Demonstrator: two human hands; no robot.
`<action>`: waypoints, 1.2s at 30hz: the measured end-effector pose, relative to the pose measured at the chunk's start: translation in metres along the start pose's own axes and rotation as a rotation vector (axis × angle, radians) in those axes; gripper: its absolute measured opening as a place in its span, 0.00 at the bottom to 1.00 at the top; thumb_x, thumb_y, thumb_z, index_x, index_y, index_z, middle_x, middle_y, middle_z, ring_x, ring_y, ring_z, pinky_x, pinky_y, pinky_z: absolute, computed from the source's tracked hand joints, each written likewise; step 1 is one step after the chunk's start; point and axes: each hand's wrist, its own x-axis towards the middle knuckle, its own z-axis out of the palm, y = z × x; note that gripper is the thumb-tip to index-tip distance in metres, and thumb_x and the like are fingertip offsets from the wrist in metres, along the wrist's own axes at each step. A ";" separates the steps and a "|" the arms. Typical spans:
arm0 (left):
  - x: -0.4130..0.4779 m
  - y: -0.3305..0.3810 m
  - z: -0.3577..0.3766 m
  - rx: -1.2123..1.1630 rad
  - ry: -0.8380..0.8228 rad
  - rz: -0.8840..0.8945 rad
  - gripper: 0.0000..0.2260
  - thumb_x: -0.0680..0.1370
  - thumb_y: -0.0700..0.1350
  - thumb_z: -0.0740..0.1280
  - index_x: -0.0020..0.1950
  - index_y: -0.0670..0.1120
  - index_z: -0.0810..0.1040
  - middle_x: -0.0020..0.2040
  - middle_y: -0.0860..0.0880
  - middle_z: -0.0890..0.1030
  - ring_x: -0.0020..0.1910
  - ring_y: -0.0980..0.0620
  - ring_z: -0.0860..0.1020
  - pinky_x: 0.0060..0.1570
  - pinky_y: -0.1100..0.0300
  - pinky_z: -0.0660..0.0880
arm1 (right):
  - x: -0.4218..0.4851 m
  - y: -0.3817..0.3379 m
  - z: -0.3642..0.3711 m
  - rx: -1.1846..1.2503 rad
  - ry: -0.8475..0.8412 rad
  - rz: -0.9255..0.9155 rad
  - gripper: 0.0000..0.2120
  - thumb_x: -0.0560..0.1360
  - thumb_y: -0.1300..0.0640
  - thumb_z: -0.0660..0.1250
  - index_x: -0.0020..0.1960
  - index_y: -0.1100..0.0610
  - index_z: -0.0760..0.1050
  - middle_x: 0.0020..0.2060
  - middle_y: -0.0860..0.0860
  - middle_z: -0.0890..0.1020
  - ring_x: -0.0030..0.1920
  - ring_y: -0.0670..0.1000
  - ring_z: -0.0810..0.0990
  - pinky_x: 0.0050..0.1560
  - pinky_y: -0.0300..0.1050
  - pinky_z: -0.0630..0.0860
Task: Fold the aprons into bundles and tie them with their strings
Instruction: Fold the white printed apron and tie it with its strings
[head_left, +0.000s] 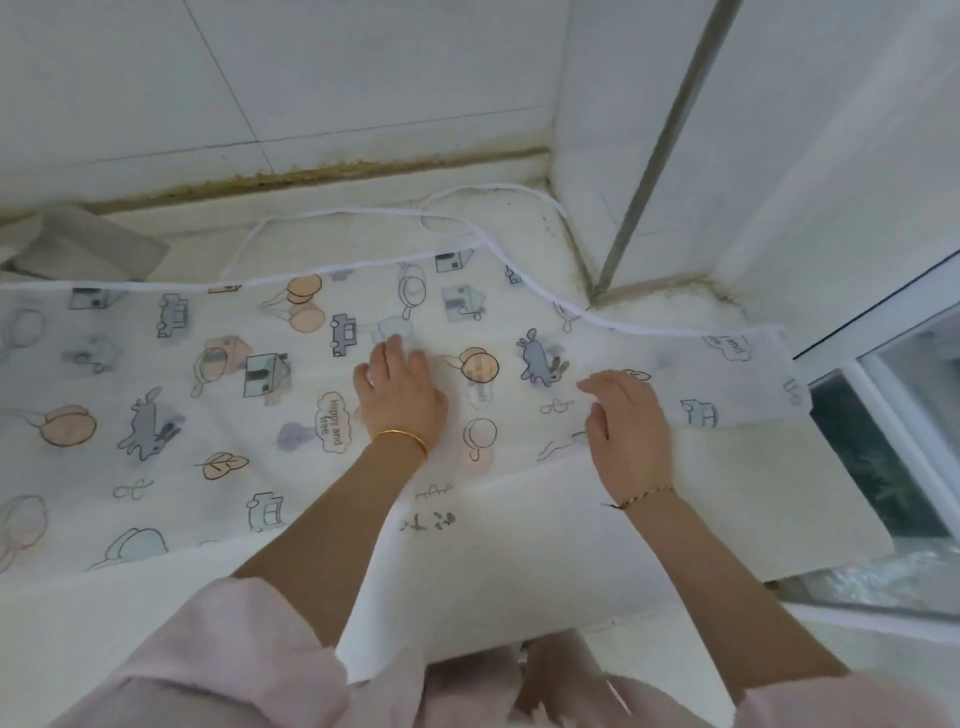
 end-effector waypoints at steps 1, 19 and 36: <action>0.001 0.016 -0.003 -0.042 0.050 0.057 0.19 0.75 0.44 0.62 0.65 0.42 0.69 0.70 0.40 0.64 0.67 0.40 0.65 0.62 0.47 0.63 | -0.004 -0.002 -0.006 0.032 0.041 0.042 0.15 0.71 0.67 0.58 0.52 0.60 0.79 0.51 0.54 0.79 0.51 0.56 0.76 0.53 0.43 0.71; 0.009 0.104 0.002 -0.196 -0.251 0.256 0.22 0.82 0.53 0.51 0.75 0.51 0.53 0.73 0.44 0.51 0.62 0.36 0.68 0.63 0.49 0.66 | 0.003 0.048 -0.047 0.990 0.272 1.258 0.11 0.74 0.57 0.68 0.35 0.58 0.70 0.30 0.53 0.75 0.26 0.47 0.74 0.25 0.38 0.70; 0.014 0.100 0.005 -0.308 -0.319 0.212 0.22 0.81 0.55 0.53 0.75 0.55 0.55 0.75 0.46 0.49 0.68 0.35 0.61 0.67 0.47 0.61 | -0.006 0.036 -0.039 1.049 -0.076 1.274 0.10 0.73 0.58 0.71 0.45 0.61 0.71 0.40 0.57 0.79 0.36 0.54 0.80 0.39 0.49 0.79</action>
